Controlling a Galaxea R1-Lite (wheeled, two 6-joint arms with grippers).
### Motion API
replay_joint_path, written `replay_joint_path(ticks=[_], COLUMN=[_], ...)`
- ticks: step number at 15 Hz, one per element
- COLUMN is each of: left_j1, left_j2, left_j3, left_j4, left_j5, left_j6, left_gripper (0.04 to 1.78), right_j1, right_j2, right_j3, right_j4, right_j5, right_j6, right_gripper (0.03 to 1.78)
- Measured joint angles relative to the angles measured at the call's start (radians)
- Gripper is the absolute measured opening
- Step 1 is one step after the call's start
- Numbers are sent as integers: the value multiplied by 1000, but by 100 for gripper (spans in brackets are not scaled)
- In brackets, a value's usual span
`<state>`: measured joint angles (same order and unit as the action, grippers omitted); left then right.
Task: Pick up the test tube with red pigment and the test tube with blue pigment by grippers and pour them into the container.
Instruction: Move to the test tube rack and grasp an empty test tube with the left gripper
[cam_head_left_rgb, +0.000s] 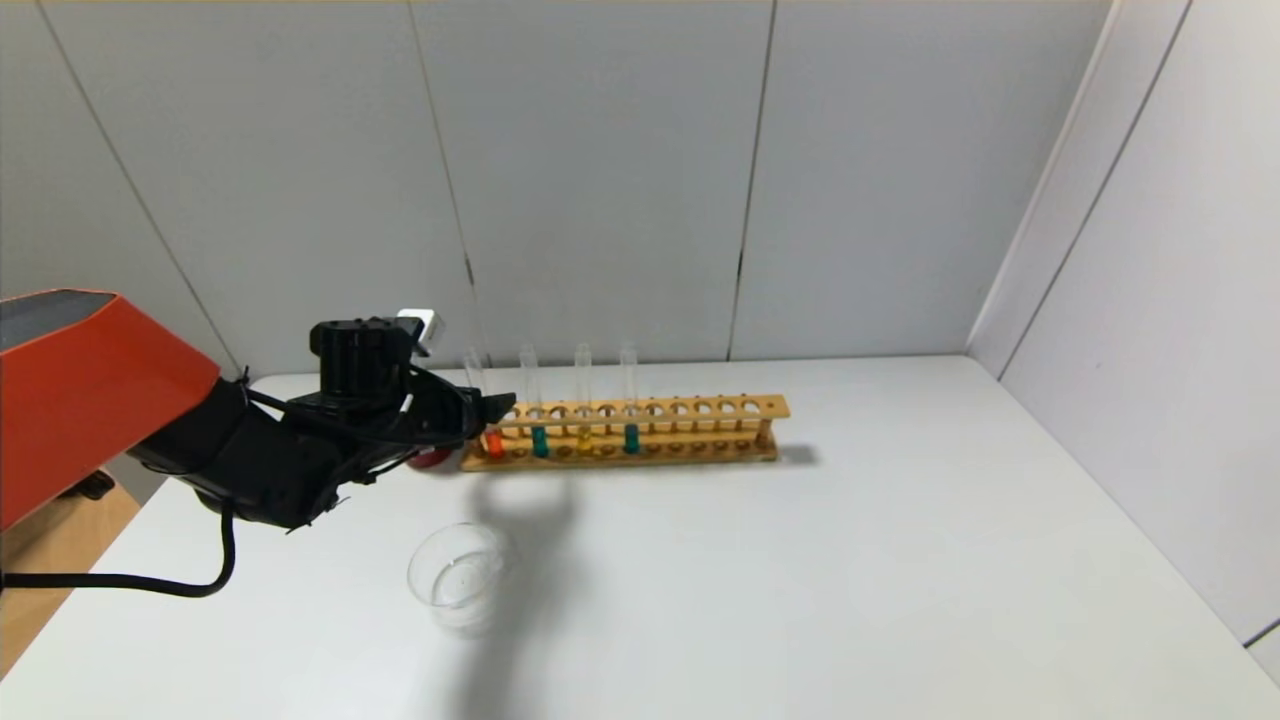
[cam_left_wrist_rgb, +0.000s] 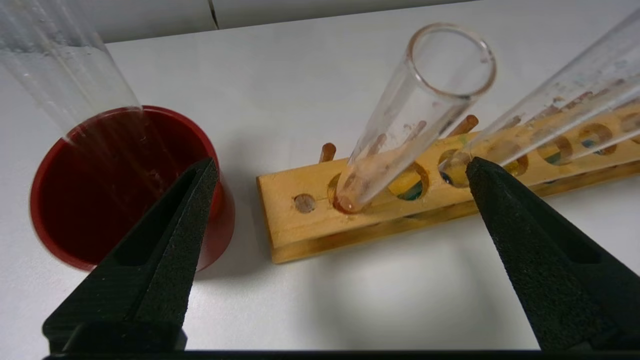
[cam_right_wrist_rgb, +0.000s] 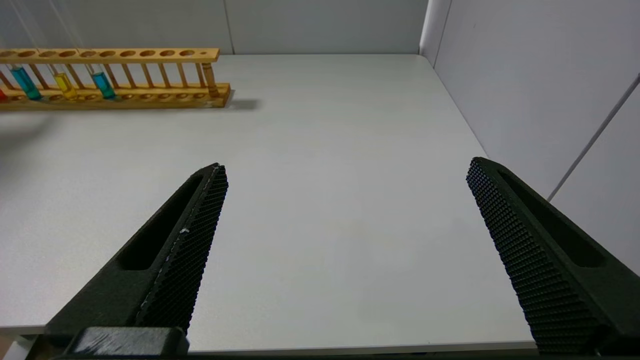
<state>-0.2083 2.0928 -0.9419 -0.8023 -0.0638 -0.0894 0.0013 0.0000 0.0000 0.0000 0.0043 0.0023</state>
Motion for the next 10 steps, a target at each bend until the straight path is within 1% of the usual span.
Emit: replay_joint_path(ticks=[4,6,8,10], left_j1=[0,0,-4,-7], left_j2=[32,41,44,45], left_j3=[-31,-40,-42,-42], left_j4=[2,4,1,-2], left_j5=[-1,-2,-1,-1], left_j6=[-1,-1,-1,-1], left_gripper=[175,170,153,128], right_j1=[0,0,0,0], right_j2=[0,0,0,0], right_j3=[0,0,0,0], right_j4=[0,0,0,0], right_j5=[0,0,0,0], right_j6=[0,0,0,0], right_gripper=[175,175,175,175])
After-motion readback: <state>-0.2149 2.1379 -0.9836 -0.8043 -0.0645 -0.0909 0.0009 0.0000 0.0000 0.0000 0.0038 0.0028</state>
